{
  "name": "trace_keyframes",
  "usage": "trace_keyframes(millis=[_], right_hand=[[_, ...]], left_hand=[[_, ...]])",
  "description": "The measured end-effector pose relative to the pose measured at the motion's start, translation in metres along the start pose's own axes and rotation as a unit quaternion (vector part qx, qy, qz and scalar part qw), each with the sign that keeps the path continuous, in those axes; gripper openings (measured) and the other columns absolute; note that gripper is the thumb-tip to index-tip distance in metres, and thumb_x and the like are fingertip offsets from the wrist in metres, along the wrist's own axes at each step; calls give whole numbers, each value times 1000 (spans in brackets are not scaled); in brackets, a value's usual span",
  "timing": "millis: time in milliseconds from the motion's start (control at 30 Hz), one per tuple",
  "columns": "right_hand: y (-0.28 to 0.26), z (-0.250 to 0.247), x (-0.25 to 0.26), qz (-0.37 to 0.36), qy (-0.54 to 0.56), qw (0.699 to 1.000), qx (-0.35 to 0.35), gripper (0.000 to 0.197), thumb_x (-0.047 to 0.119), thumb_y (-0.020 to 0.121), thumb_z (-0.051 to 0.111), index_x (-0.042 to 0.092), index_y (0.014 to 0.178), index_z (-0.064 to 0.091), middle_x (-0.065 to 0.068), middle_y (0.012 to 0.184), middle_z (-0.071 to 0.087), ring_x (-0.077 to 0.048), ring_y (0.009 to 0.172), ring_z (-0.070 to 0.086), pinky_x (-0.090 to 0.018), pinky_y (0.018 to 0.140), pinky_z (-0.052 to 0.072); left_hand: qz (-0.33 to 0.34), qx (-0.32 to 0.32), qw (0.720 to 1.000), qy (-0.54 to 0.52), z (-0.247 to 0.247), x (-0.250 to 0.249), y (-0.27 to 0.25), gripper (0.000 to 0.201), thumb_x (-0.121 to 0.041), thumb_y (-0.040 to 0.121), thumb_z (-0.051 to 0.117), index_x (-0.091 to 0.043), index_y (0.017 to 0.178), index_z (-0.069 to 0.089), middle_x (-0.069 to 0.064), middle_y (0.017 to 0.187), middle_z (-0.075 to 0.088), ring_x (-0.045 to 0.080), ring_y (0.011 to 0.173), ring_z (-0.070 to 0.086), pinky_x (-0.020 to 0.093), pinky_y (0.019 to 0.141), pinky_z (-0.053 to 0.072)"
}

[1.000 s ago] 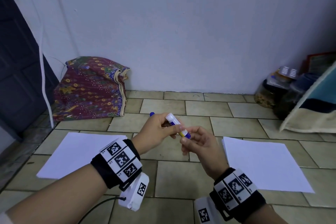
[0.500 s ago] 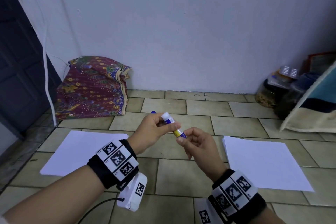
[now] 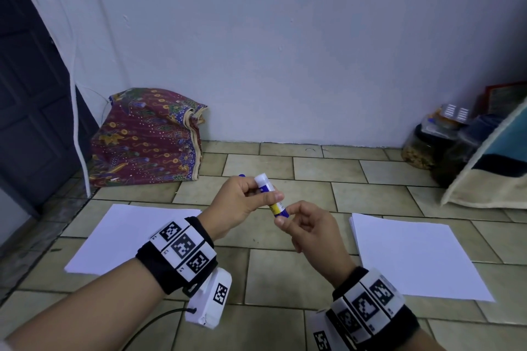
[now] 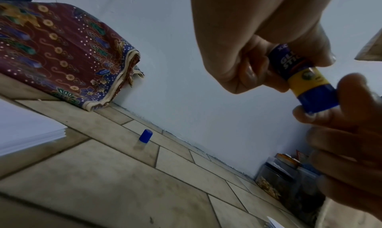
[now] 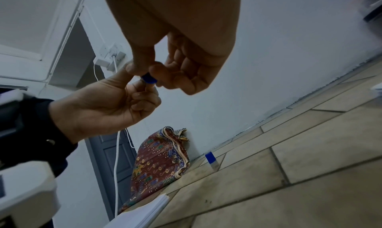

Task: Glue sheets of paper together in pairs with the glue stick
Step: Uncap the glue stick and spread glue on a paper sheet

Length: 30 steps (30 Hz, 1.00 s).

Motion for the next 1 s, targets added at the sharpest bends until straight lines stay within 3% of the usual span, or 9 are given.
trace_keyframes(millis=[133, 200, 267, 333, 433, 633, 800, 867, 1000], right_hand=[[-2, 6, -1, 9, 18, 999, 26, 15, 16, 93, 58, 15, 80, 65, 8, 45, 41, -10, 41, 37, -23, 46, 35], [-2, 3, 0, 7, 17, 1000, 9, 6, 17, 86, 66, 16, 81, 64, 6, 46, 44, -11, 41, 39, -23, 47, 35], [-1, -2, 0, -1, -2, 1000, -16, 15, 19, 76, 77, 18, 80, 63, 5, 47, 46, -11, 43, 40, -22, 47, 36], [-1, -3, 0, -7, -13, 1000, -23, 15, 19, 74, 78, 18, 78, 64, 5, 47, 46, -11, 44, 39, -22, 47, 36], [-2, 1, -1, -8, -16, 1000, -9, 7, 17, 84, 69, 19, 78, 66, 7, 46, 43, -10, 42, 38, -22, 48, 33], [-6, 10, 1, -12, -28, 999, 28, 20, 12, 96, 50, 19, 84, 64, 12, 44, 43, -4, 41, 37, -20, 46, 36], [-7, 12, 0, -2, -22, 998, 52, 28, 15, 101, 39, 14, 82, 60, 11, 47, 43, -4, 44, 39, -22, 49, 38], [-8, 12, 0, 9, -10, 998, 60, 31, 13, 102, 37, 15, 78, 58, 8, 50, 47, -7, 45, 43, -23, 50, 38], [-11, 12, -3, 39, 20, 996, 72, 22, 13, 99, 44, 9, 86, 61, 3, 64, 60, -12, 54, 53, -22, 51, 40]], left_hand=[[3, -2, 1000, 10, -1, -5, -1, 7, -1, 83, 68, -5, 78, 66, -14, 52, 62, -6, 51, 54, 4, 55, 39], [3, -1, 1000, 15, -1, -5, -2, 7, -2, 83, 68, -6, 77, 67, -14, 54, 63, -6, 53, 55, 5, 56, 39], [1, 1, 1000, 17, -1, -5, -4, 7, -3, 83, 69, -6, 77, 67, -13, 55, 64, -6, 53, 56, 5, 55, 40], [0, 1, 1000, 19, -1, -4, -5, 7, -3, 83, 69, -7, 77, 67, -13, 55, 64, -6, 53, 56, 4, 54, 39], [1, -4, 1000, 21, -3, -4, -6, 7, -3, 83, 68, -7, 77, 67, -14, 53, 62, -7, 51, 55, 4, 54, 39], [3, 6, 999, 34, -2, -5, -8, 9, -5, 83, 69, -9, 75, 67, -15, 49, 58, -5, 47, 49, 5, 52, 36], [15, 37, 999, 35, 4, -4, -10, 8, -26, 75, 73, -20, 70, 71, 2, 60, 47, 3, 50, 36, 13, 51, 32], [22, 39, 998, 40, 6, -5, -11, 10, -26, 74, 74, -17, 72, 71, 7, 67, 54, 4, 56, 45, 13, 57, 37], [21, 16, 999, 38, 3, -1, -7, 25, -43, 61, 76, -20, 71, 73, 19, 81, 64, 21, 76, 55, 31, 75, 45]])
Point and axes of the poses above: each hand's wrist, its own y-axis towards the middle knuckle, its own z-axis out of the palm, x = y × z, the point moved 9 cm from there along y, towards the middle knuckle
